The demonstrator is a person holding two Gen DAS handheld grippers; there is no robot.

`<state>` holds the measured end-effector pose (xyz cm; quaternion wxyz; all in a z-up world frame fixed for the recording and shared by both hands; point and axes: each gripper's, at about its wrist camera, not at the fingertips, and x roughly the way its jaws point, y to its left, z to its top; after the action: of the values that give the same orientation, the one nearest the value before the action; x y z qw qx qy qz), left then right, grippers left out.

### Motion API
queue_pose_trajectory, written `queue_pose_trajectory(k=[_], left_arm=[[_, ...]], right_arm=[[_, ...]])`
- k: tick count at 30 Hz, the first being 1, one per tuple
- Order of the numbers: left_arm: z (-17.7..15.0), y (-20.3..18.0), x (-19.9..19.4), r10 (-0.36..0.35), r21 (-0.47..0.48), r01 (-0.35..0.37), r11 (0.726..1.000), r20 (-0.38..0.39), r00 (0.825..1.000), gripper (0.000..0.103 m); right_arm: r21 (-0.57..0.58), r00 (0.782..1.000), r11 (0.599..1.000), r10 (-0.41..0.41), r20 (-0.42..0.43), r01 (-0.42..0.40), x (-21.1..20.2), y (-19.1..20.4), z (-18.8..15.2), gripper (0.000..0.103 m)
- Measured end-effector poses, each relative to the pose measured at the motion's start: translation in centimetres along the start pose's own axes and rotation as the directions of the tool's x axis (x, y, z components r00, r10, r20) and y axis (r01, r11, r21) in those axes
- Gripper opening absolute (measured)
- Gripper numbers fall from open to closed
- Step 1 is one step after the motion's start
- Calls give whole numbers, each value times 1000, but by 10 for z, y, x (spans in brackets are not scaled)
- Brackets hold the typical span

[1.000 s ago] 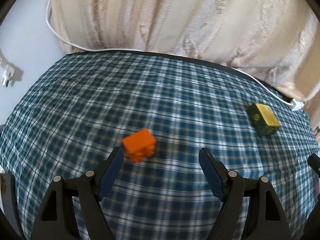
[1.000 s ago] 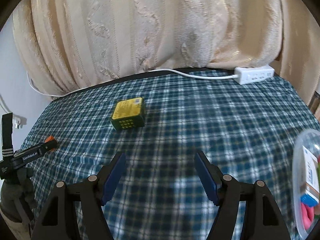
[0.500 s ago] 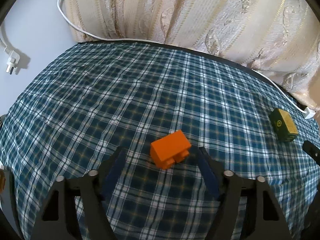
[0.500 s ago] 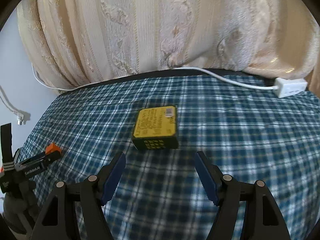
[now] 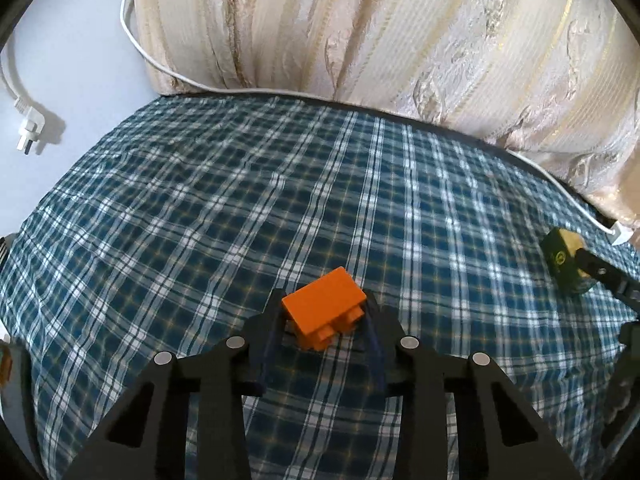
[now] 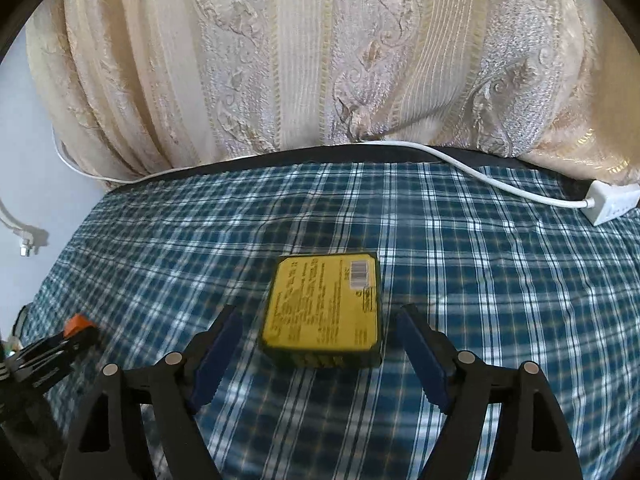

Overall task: Organize objects
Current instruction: 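Grasp the orange brick with the left gripper while the right grasps the yellow box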

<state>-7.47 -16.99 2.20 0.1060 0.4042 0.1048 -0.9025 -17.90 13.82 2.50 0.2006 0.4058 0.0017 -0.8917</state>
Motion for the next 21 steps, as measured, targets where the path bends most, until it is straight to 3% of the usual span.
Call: queue_pose_trajectory(k=[12, 15, 21], left_arm=[[1, -5, -22, -40, 11, 39, 999, 54, 998, 38], [1, -4, -23, -40, 10, 40, 999, 56, 998, 38], [0, -2, -24, -39, 3, 39, 999, 56, 998, 38]], right_arm=[[-85, 997, 995, -50, -57, 45, 24, 13, 3, 82], [-98, 995, 993, -70, -77, 62, 29, 14, 1, 71], [-98, 994, 992, -86, -63, 80, 23, 10, -2, 70]])
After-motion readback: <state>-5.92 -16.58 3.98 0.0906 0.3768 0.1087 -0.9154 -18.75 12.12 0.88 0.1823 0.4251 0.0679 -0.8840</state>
